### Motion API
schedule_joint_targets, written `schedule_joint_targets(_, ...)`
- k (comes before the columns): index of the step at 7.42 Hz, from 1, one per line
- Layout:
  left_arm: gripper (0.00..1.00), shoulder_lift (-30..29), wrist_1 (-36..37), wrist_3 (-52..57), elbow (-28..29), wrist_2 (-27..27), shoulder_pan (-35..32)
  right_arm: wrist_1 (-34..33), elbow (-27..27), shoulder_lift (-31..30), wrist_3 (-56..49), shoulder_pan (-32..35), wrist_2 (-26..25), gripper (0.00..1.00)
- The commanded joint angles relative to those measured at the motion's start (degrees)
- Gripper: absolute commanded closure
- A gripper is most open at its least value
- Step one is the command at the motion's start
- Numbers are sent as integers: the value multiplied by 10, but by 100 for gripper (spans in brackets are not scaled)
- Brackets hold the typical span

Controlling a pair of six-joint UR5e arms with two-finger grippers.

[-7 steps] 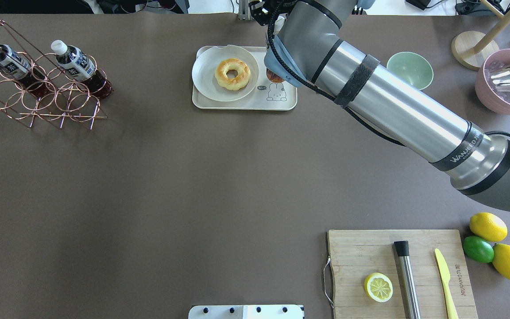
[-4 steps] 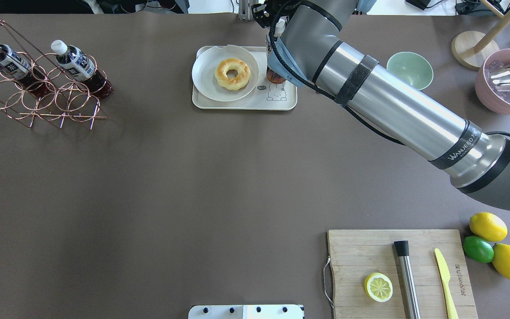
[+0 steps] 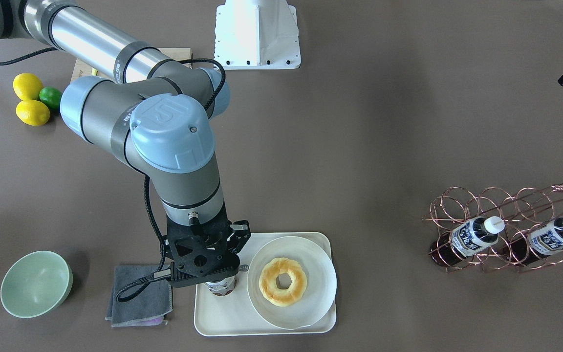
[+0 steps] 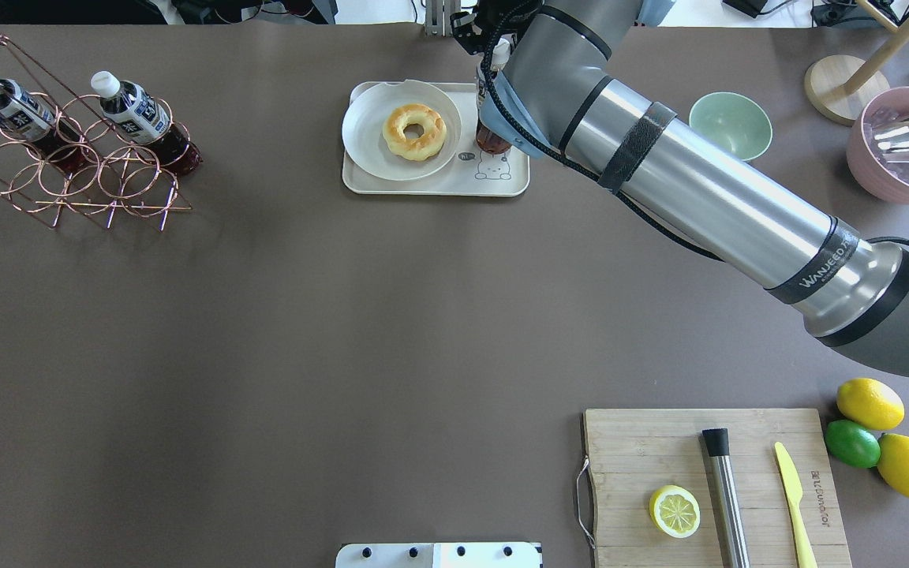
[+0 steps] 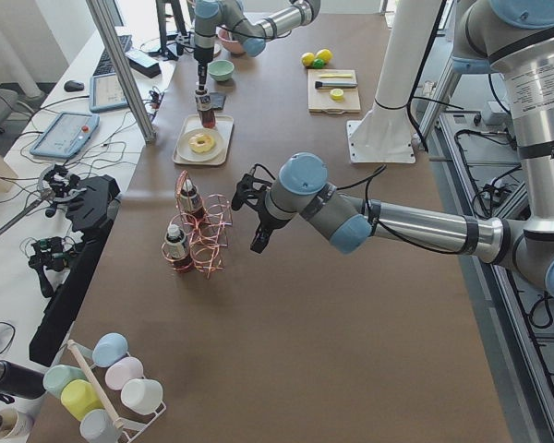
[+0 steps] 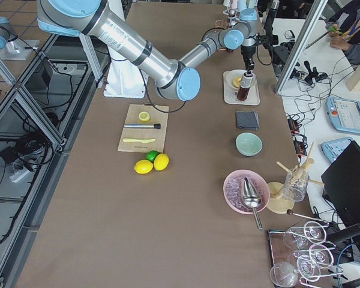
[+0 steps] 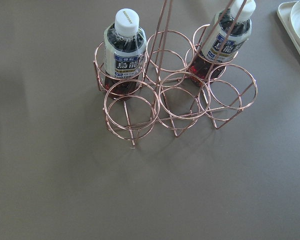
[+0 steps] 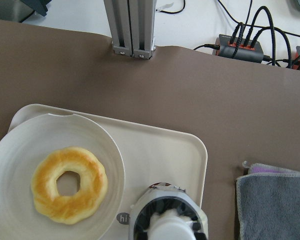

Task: Place tea on tray
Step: 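Lower the tea bottle onto the tray beside the plate and open the right gripper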

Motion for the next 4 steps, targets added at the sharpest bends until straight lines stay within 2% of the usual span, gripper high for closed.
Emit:
schedule_joint_targets(1,3,16,-17,-3,0,0,0,-1,2,-1,-1,-3,0,91)
schedule_joint_targets(3,3,16,-17,-3,2,0,0,-2,10,-3,-5,-3,4,0)
schedule_joint_targets(4,3,16,-16,-3,1,-1,0,-5,22,-9,-9,1,18,0)
